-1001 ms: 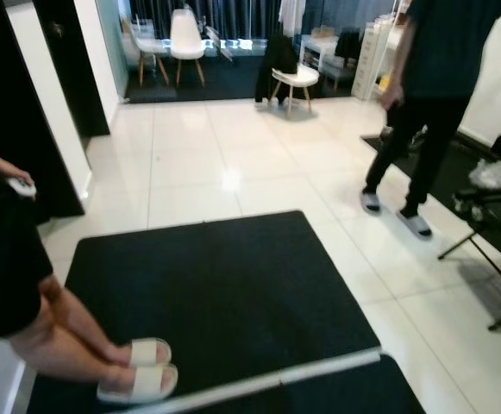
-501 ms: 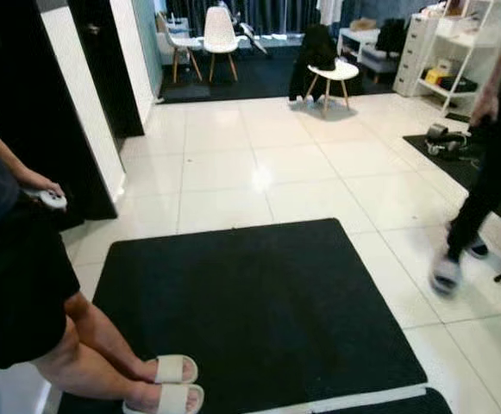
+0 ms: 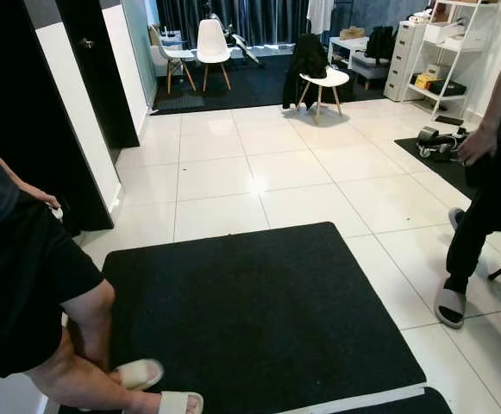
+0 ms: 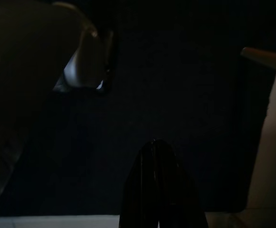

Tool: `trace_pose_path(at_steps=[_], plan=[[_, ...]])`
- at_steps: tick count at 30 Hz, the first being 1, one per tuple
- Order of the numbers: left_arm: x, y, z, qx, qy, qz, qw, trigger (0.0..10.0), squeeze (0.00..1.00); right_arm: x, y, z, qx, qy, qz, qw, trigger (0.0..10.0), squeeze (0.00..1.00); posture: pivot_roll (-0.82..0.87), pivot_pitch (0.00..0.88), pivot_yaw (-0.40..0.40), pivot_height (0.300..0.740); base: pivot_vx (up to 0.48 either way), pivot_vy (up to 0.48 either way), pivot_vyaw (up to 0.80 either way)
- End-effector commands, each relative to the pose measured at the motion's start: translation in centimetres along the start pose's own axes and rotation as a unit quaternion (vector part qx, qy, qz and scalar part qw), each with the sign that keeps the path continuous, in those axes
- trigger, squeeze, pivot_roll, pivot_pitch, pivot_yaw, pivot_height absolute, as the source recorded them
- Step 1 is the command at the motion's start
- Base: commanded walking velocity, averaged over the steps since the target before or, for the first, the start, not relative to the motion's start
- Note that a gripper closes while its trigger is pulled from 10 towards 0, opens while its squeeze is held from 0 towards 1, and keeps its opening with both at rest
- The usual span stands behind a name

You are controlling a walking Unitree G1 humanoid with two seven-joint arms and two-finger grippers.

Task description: Restocking fridge

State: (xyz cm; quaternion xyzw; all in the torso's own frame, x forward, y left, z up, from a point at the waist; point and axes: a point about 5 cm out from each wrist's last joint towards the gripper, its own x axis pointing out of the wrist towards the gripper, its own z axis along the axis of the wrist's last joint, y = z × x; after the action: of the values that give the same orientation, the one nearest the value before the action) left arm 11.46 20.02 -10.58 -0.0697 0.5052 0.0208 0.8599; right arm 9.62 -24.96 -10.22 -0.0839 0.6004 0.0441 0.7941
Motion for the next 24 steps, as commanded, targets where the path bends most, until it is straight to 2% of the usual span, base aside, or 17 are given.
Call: trace_pose_path(at_steps=[1,5,10,17,24], plan=[[0.0,-0.1,-0.3,-0.011,0.002,0.004,1.000,10.0,0.00,0.1,0.1,0.4,-0.004,-0.003,0.000,1.000,10.0,0.00,-0.06,0.000,0.007,0.740,0.000,0.000,0.00],[0.0,-0.1,-0.5,-0.012,0.006,0.010,1.000,10.0,0.00,0.1,0.0,0.6,-0.011,-0.003,-0.008,1.000,10.0,0.00,-0.06,0.000,-0.001,0.740,0.000,0.000,0.00],[0.2,-0.5,0.4,-0.006,-0.005,-0.001,1.000,10.0,0.00,0.1,-0.4,1.9,-0.019,-0.016,-0.021,0.999,10.0,0.00,-0.05,0.000,-0.012,0.740,0.000,0.000,0.00],[0.3,-0.6,0.7,-0.008,-0.007,0.001,1.000,10.0,0.00,0.0,-0.8,2.7,-0.023,-0.022,-0.026,0.999,10.0,0.00,-0.06,0.000,-0.011,0.740,0.000,0.000,0.00],[0.5,-0.9,1.1,-0.004,-0.009,-0.001,1.000,10.0,0.00,0.0,-1.0,3.2,-0.021,-0.025,-0.029,0.999,10.0,0.00,-0.07,0.000,-0.017,0.740,0.313,0.000,0.00]])
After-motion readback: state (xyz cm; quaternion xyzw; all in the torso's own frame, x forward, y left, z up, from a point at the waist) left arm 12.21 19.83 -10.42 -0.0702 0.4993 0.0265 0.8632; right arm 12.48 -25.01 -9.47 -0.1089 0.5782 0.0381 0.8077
